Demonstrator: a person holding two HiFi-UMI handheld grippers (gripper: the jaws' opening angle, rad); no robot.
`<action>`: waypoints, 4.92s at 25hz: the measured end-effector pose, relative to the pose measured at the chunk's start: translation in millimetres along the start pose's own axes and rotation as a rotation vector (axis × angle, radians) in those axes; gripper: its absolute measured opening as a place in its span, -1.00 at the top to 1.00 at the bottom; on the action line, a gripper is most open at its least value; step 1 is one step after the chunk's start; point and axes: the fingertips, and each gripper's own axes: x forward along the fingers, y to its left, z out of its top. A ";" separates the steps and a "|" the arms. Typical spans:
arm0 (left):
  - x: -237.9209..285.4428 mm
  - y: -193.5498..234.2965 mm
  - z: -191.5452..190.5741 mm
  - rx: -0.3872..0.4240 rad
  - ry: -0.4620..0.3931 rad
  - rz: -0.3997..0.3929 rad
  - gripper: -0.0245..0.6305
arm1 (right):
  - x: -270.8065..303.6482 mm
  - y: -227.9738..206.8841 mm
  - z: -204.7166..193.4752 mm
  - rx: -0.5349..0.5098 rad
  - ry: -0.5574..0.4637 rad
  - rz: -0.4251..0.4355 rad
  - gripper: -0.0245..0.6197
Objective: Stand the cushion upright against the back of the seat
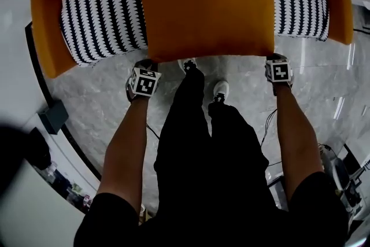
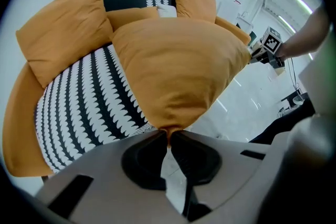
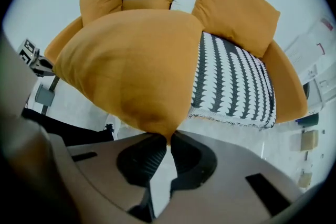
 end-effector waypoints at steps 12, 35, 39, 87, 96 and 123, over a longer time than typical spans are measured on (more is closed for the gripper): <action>-98.5 13.7 63.3 -0.054 -0.135 -0.043 0.82 | -107.7 -24.9 68.8 0.136 -0.135 -0.014 0.78; -206.0 69.3 152.9 -0.188 -0.319 -0.048 0.82 | -218.3 -31.4 166.3 0.284 -0.328 0.006 0.78; -216.2 82.2 181.2 -0.171 -0.352 -0.040 0.83 | -225.4 -42.7 190.2 0.289 -0.372 0.025 0.78; -220.3 272.0 480.1 -0.420 -0.519 0.184 0.82 | -162.1 -157.2 583.4 0.082 -0.496 0.141 0.79; -208.0 291.8 496.6 -0.398 -0.480 0.225 0.82 | -139.6 -161.5 609.2 0.048 -0.449 0.147 0.79; -324.0 200.6 447.9 -0.246 -0.712 0.165 0.68 | -295.8 -77.4 533.0 0.102 -0.724 0.281 0.70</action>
